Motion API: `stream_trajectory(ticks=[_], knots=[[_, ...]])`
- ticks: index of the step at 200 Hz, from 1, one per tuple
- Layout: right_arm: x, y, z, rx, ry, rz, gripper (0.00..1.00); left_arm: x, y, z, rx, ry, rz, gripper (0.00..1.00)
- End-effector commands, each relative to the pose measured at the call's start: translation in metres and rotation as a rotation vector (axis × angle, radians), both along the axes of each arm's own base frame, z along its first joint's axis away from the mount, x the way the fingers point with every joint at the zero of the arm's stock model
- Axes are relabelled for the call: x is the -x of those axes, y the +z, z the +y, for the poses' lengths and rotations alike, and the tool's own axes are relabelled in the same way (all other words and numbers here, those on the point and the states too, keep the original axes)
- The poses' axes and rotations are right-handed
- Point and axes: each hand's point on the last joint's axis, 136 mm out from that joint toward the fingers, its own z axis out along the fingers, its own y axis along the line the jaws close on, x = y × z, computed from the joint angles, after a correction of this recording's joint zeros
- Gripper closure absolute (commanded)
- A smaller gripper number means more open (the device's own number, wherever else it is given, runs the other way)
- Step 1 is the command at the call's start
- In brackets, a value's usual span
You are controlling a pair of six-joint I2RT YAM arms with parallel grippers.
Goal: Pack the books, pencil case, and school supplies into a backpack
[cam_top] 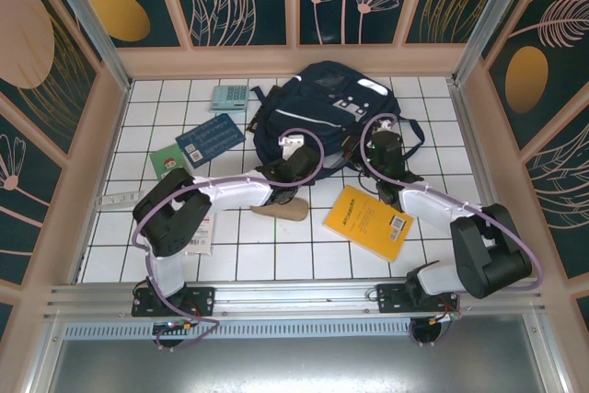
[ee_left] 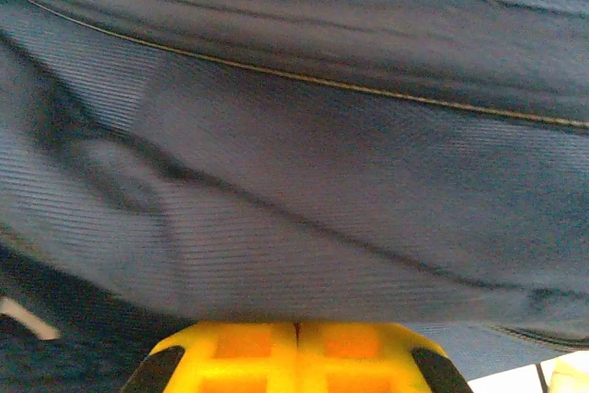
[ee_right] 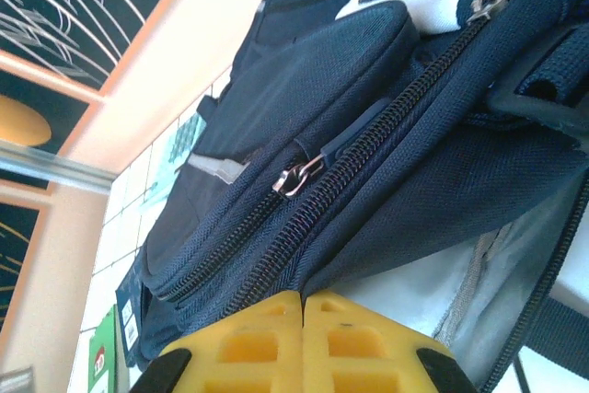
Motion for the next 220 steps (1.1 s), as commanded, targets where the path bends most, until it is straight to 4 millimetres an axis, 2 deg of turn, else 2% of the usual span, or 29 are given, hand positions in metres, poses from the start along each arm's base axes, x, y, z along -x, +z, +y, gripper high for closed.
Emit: stream_trajectory(ticks=[1,50,64,65,69,89,117,128,149,170,185,203,220], knots=[[-0.011,0.035,-0.036,0.014,-0.104,-0.124,1.00,-0.006,0.001,0.049,-0.105,0.078,0.005,1.00],[-0.017,0.034,-0.080,0.031,-0.186,-0.118,1.00,-0.017,0.020,0.080,-0.134,0.100,-0.029,1.00],[-0.018,0.034,-0.090,0.037,-0.205,-0.119,1.00,-0.020,0.017,0.089,-0.159,0.103,-0.027,1.00],[-0.018,0.034,-0.091,0.038,-0.207,-0.118,1.00,-0.020,0.023,0.090,-0.151,0.104,-0.037,1.00],[-0.019,0.034,-0.094,0.040,-0.212,-0.121,1.00,-0.021,0.031,0.091,-0.145,0.102,-0.052,1.00],[-0.021,0.035,-0.108,0.055,-0.240,-0.120,1.00,-0.022,0.039,0.096,-0.161,0.079,-0.075,1.00],[-0.026,0.038,-0.121,0.064,-0.252,-0.123,1.00,-0.023,0.045,0.097,-0.164,0.042,-0.080,1.00],[-0.027,0.039,-0.116,0.056,-0.225,-0.127,1.00,-0.022,0.046,0.086,-0.125,-0.005,-0.073,1.00],[-0.024,0.035,-0.095,0.016,-0.142,-0.119,1.00,-0.017,0.048,0.062,-0.016,-0.088,-0.052,1.00],[-0.010,0.020,-0.071,-0.005,-0.100,-0.077,0.75,-0.014,0.049,0.042,0.079,-0.154,-0.031,1.00],[0.003,0.010,-0.054,-0.010,-0.083,-0.048,0.63,-0.010,0.051,0.028,0.136,-0.206,-0.021,1.00],[0.021,-0.007,-0.035,-0.029,-0.064,-0.001,0.55,-0.004,0.053,0.012,0.179,-0.272,-0.014,1.00],[0.036,-0.028,-0.025,-0.063,-0.063,0.062,0.51,0.001,0.054,-0.001,0.185,-0.316,-0.020,1.00]])
